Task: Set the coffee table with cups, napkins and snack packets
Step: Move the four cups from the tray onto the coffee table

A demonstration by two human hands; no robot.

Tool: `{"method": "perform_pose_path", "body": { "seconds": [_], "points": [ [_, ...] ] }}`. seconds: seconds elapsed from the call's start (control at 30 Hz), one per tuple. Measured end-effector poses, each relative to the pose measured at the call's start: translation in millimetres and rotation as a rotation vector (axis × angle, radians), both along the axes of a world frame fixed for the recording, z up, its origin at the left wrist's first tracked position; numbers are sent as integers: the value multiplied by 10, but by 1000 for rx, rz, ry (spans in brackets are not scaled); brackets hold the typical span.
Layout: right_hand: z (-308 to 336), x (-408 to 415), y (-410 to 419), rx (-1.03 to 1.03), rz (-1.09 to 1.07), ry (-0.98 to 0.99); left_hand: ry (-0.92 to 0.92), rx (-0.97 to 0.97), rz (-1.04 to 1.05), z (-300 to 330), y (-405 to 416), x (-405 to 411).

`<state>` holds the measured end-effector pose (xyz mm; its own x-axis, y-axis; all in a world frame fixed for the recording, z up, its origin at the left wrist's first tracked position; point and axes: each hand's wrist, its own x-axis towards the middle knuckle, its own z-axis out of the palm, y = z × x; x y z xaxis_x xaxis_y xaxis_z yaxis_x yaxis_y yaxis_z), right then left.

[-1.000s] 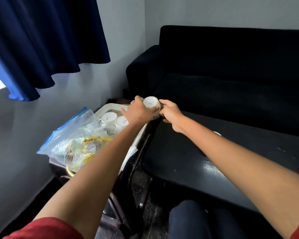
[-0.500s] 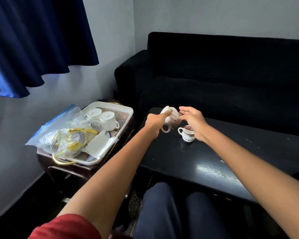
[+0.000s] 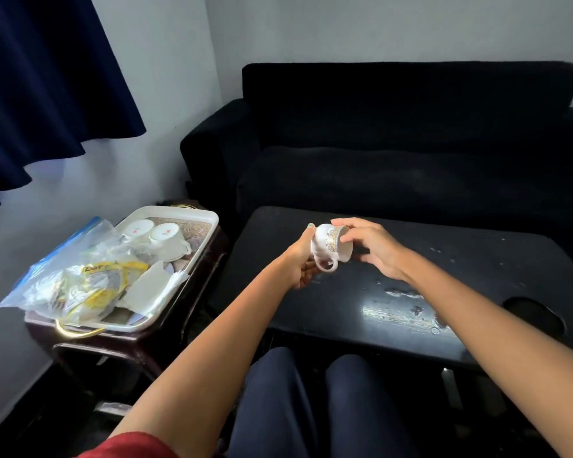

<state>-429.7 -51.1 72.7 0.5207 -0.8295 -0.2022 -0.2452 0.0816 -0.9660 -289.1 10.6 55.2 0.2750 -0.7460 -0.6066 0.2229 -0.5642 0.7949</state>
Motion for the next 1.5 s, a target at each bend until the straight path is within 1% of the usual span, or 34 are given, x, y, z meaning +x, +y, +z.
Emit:
{"method": "perform_pose_path", "body": {
  "seconds": [0.17, 0.3, 0.4, 0.57, 0.8, 0.97, 1.03, 1.1, 1.27, 1.4, 1.5],
  "points": [
    [-30, -158, -30, -19, 29, 61, -26, 74, -47, -82, -90, -158],
    [-104, -263, -86, -161, -67, 122, 4, 52, -118, -168, -143, -265],
    [-220, -333, -145, -249, -151, 139, 85, 7, -105, -233, -160, -313],
    [-475, -460, -254, -201, -358, 216, 191, -44, -60, -307, -178, -344],
    [-770, -482, -299, -174, -573, 305, 165, -175, -51, -564, -165, -594],
    [-908, -409, -355, -92, -672, 302, 160, -215, 14, -739, -238, -808],
    [-966, -377, -395, -38, -713, 273, 104, -228, 39, -834, -294, -864],
    [-1020, -341, -437, 6, -732, 244, 25, -236, 17, -924, -351, -901],
    [-1176, -235, -581, 40, -754, 215, -115, -298, -100, -1114, -442, -927],
    [-1316, -164, -742, 32, -797, 207, -312, -321, -226, -1285, -560, -883],
    [-1390, -121, -878, 23, -811, 217, -397, -334, -283, -1387, -688, -857]
  ]
}}
